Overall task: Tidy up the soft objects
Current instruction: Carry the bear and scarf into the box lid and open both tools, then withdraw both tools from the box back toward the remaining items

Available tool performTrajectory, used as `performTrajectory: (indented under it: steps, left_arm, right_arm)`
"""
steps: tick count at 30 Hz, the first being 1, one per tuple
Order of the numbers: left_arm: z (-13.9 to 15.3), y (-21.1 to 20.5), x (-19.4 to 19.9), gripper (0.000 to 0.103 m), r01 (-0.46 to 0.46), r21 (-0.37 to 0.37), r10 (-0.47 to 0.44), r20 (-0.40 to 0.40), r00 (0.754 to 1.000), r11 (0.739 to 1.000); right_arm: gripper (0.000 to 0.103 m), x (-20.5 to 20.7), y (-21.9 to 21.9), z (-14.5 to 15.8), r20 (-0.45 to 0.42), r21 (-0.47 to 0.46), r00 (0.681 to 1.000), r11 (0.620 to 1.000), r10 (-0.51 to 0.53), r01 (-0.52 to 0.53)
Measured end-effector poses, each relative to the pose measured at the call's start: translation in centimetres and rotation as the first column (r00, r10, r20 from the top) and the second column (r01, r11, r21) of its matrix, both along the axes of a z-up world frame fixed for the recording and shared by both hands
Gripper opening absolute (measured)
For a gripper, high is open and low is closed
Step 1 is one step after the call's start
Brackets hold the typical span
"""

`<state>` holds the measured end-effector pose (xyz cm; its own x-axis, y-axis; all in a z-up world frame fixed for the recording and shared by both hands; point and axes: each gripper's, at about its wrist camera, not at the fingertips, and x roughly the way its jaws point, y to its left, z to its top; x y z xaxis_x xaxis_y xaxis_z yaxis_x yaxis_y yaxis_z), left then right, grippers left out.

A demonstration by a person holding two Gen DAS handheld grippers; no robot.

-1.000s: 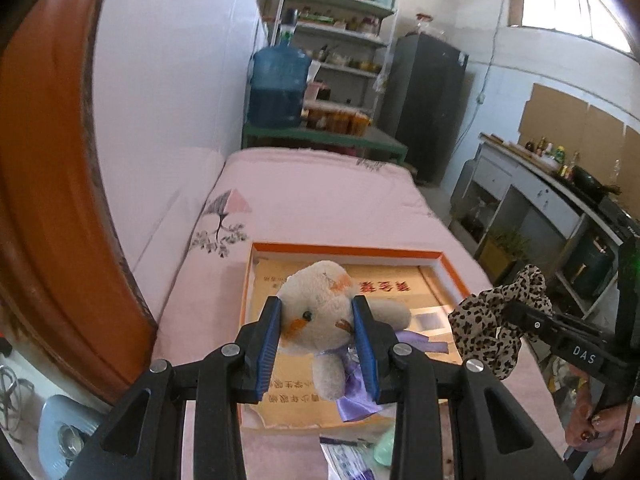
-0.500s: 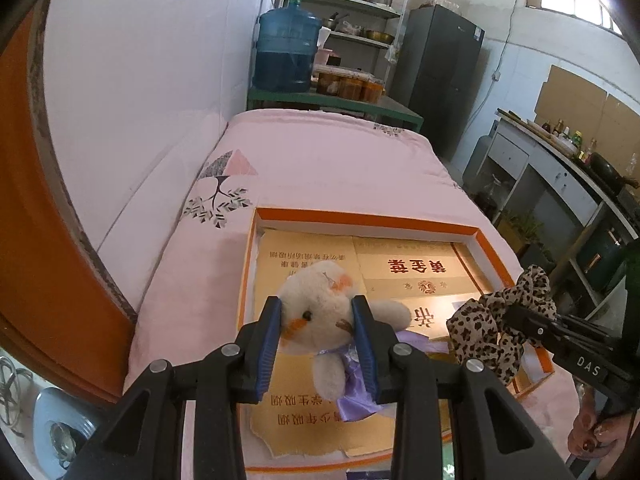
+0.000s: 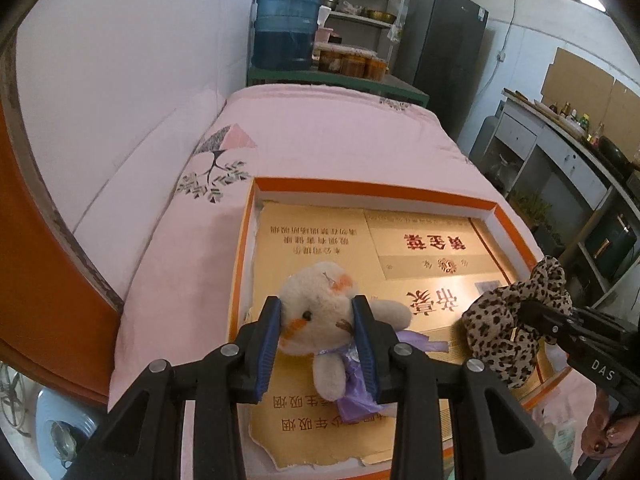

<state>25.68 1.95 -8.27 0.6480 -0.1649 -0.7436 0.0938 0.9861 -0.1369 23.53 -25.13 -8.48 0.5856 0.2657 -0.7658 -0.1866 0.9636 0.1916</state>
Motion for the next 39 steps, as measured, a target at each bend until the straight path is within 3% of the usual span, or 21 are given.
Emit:
performTrajectory:
  steps: [3,6,8,11,14,18,26,32,39]
  left_arm:
    - [-0.4,0.0,0.1,0.04,0.001,0.006,-0.001,0.002,1.0,1.0]
    - [-0.5,0.2,0.1,0.044,0.0,-0.012,0.0,0.007,1.0,1.0]
    - [-0.6,0.5,0.3,0.047,0.013,-0.041,-0.013,-0.004,1.0,0.999]
    - [-0.7,0.9,0.4,0.053,0.027,-0.086,-0.028,-0.011,1.0,0.996]
    - [-0.2,0.9,-0.1,0.061,0.017,-0.07,-0.016,0.015,1.0,0.997]
    - [1.4,0.6,-1.5,0.071,0.01,-0.039,-0.007,0.082,0.997,0.999]
    - [4.2,0.8,-4.1,0.071,0.033,-0.059,-0.022,0.176,0.984,0.998]
    - [5.7,0.5,-6.6,0.071,0.007,-0.012,-0.004,0.217,0.976,1.0]
    - [7.6,0.1,-10.4,0.071,-0.01,-0.023,0.017,0.314,0.949,1.0]
  right_arm:
    - [0.021,0.0,-0.2,-0.4,-0.008,-0.006,1.0,1.0,-0.01,0.01]
    - [0.031,-0.1,-0.4,-0.6,-0.009,-0.007,1.0,1.0,-0.019,0.019]
    - [0.047,-0.2,-0.5,-0.5,-0.002,-0.016,1.0,1.0,-0.024,0.024]
    - [0.051,-0.4,-0.6,-0.2,0.012,-0.02,1.0,0.999,-0.026,0.026]
    - [0.057,-0.8,-0.5,0.1,0.025,-0.032,0.999,0.999,-0.029,0.03]
    - [0.06,-1.7,-0.3,0.8,0.06,-0.072,0.998,0.997,-0.034,0.038]
    - [0.063,-3.8,0.0,2.3,0.127,-0.107,0.991,0.993,-0.037,0.051]
    - [0.063,-6.0,-0.1,3.7,0.171,-0.087,0.984,0.994,-0.056,0.071]
    - [0.063,-9.9,0.4,5.7,0.226,-0.068,0.972,0.995,-0.059,0.076]
